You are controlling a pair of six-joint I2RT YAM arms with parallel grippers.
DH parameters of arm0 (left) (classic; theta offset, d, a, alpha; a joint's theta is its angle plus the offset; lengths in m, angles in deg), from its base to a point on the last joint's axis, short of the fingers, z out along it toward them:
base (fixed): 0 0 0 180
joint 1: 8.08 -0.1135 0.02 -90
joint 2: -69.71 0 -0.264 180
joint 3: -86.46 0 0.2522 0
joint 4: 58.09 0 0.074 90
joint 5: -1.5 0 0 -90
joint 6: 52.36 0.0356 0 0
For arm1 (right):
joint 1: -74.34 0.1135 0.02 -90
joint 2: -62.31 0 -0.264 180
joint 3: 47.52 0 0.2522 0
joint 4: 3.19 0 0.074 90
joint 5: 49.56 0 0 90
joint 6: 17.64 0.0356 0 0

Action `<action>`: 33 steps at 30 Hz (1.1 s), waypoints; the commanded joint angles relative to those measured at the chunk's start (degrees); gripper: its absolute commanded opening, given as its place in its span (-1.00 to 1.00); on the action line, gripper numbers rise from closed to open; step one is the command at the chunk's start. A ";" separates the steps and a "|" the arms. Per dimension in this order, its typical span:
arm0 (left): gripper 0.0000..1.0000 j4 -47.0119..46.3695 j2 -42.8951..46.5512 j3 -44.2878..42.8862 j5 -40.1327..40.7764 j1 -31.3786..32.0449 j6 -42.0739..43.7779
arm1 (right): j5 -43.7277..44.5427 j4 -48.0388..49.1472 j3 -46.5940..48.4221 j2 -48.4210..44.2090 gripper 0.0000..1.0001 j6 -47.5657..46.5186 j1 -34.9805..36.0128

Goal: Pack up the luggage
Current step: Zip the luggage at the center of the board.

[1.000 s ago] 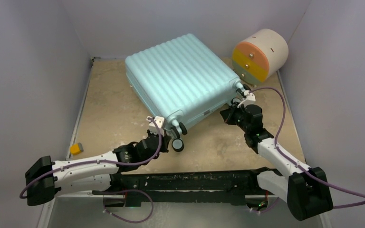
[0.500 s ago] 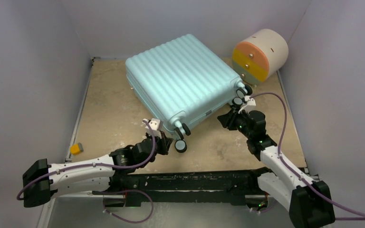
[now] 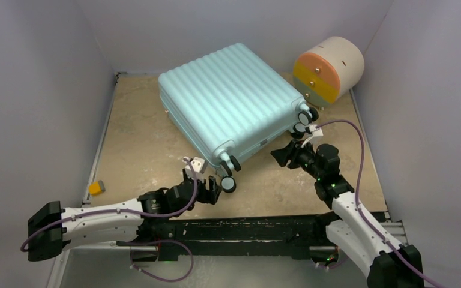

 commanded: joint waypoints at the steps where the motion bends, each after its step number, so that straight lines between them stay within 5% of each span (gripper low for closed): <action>1: 0.40 -15.53 4.84 7.57 2.41 0.13 6.55 | -1.62 0.63 0.74 -1.43 0.09 -1.30 0.22; 8: 0.53 -26.51 2.62 8.91 4.07 -1.17 12.56 | -1.92 0.33 1.41 -2.50 0.09 -1.08 0.26; 13: 0.49 -31.91 -3.60 8.30 -2.21 -6.07 9.51 | -1.74 -0.61 1.91 -3.97 0.08 -0.51 0.20; 33: -0.14 -39.71 -13.05 6.10 -1.73 -7.34 6.17 | -0.59 -4.07 4.27 -6.72 0.05 0.01 0.25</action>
